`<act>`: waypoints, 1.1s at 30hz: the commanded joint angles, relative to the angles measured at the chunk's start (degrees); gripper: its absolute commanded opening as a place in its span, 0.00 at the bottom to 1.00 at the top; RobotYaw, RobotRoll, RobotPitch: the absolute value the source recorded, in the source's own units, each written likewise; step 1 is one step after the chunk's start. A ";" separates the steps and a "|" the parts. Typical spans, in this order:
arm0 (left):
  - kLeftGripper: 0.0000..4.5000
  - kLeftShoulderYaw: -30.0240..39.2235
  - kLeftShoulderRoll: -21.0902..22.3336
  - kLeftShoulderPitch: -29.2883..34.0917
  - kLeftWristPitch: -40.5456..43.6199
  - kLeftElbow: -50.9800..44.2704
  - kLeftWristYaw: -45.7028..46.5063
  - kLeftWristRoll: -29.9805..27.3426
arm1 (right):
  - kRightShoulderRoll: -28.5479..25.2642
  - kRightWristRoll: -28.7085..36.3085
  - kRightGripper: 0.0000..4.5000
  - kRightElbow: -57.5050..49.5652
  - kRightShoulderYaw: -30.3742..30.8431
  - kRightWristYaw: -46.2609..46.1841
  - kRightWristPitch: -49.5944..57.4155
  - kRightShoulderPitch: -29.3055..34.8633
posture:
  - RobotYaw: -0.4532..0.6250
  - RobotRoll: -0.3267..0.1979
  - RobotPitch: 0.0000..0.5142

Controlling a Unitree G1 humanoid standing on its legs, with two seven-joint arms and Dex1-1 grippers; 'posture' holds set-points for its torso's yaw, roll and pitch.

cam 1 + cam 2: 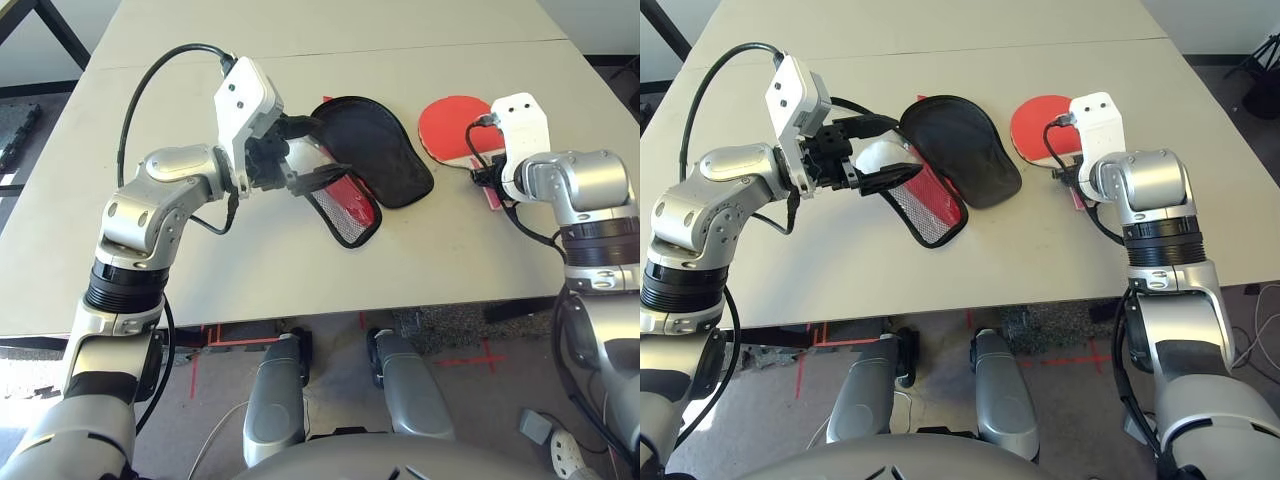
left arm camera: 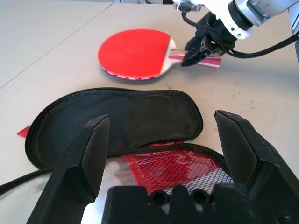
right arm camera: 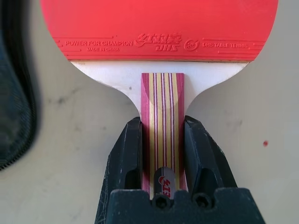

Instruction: Store the ping-pong paddle in its case and zip it.

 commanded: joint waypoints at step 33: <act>1.00 0.04 1.17 3.45 3.39 -6.43 2.70 0.01 | 16.48 -1.24 0.23 3.18 7.50 3.15 -5.05 -4.61 | 0.53 0.62 0.45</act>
